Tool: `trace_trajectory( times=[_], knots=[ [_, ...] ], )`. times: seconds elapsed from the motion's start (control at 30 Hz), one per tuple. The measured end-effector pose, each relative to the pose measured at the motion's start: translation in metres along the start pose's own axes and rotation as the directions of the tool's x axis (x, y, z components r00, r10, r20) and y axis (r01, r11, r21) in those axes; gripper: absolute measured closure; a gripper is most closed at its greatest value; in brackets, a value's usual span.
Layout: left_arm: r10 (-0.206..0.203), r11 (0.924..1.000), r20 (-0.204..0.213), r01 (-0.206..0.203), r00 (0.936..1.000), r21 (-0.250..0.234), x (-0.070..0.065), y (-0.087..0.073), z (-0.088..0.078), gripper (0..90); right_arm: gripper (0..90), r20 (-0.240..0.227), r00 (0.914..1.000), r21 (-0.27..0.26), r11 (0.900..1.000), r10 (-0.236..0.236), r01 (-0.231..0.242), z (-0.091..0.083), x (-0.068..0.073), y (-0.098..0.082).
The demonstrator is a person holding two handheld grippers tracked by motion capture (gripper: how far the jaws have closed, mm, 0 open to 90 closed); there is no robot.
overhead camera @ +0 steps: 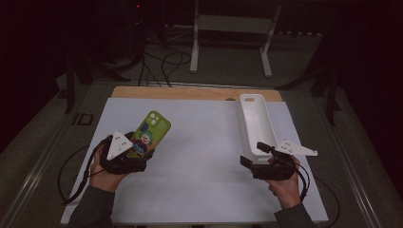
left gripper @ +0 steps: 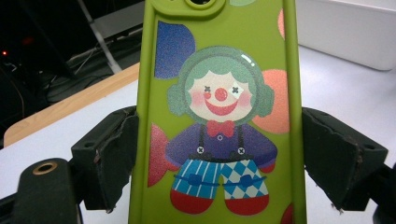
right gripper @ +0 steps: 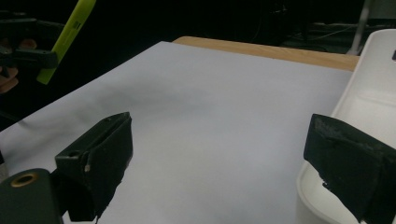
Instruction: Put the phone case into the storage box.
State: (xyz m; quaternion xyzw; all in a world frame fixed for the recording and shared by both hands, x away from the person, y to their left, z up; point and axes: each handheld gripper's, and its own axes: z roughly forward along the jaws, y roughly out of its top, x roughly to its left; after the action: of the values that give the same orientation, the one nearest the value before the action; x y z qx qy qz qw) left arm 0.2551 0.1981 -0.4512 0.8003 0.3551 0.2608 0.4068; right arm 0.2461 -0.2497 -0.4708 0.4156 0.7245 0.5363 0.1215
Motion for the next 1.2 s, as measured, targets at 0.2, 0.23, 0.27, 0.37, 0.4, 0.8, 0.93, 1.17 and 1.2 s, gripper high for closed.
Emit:
trace_trajectory(
  times=[0.2,0.23,0.27,0.37,0.4,0.8,0.93,1.17,1.2],
  knots=[
    [0.006,1.0,0.005,-0.006,1.0,-0.002,-0.005,0.003,0.004,16.4,7.9,-0.012,0.9999,0.003,1.0,-0.004,0.004,0.003,0.003,0.006],
    [0.008,1.0,0.005,-0.008,1.0,-0.004,-0.005,0.003,0.005,16.4,7.9,-0.014,0.9999,0.003,1.0,0.0,0.0,0.003,0.004,0.007],
    [0.01,0.9999,0.01,-0.01,0.9999,-0.007,-0.008,0.005,0.007,16.4,7.9,-0.018,0.9998,-0.002,1.0,-0.002,0.002,0.003,0.005,0.009],
    [0.013,0.9999,0.01,-0.013,0.9999,-0.006,-0.008,0.005,0.008,16.4,7.9,-0.02,0.9998,-0.003,1.0,0.001,-0.001,0.003,0.005,0.01],
    [0.015,0.9998,0.014,-0.015,0.9998,-0.01,-0.01,0.006,0.01,16.4,8.0,-0.026,0.9997,0.0,1.0,0.0,0.0,0.004,0.005,0.013],
    [0.041,0.9991,0.037,-0.041,0.9985,-0.01,-0.02,0.013,0.016,16.4,8.3,-0.041,0.9991,0.014,1.0,0.008,-0.008,0.011,0.008,0.017],
    [0.051,0.9986,0.049,-0.05,0.9975,-0.014,-0.024,0.015,0.017,16.4,8.6,-0.042,0.9989,0.031,0.999,0.021,-0.019,0.015,0.007,0.018],
    [0.066,0.9977,0.054,-0.065,0.9964,-0.02,-0.028,0.017,0.018,16.4,8.6,-0.06,0.9977,0.027,0.999,0.031,-0.03,0.017,0.008,0.021],
    [0.067,0.9976,0.059,-0.066,0.996,-0.02,-0.029,0.018,0.019,16.4,8.6,-0.062,0.9977,0.028,0.999,0.029,-0.027,0.017,0.008,0.021]
  ],
)
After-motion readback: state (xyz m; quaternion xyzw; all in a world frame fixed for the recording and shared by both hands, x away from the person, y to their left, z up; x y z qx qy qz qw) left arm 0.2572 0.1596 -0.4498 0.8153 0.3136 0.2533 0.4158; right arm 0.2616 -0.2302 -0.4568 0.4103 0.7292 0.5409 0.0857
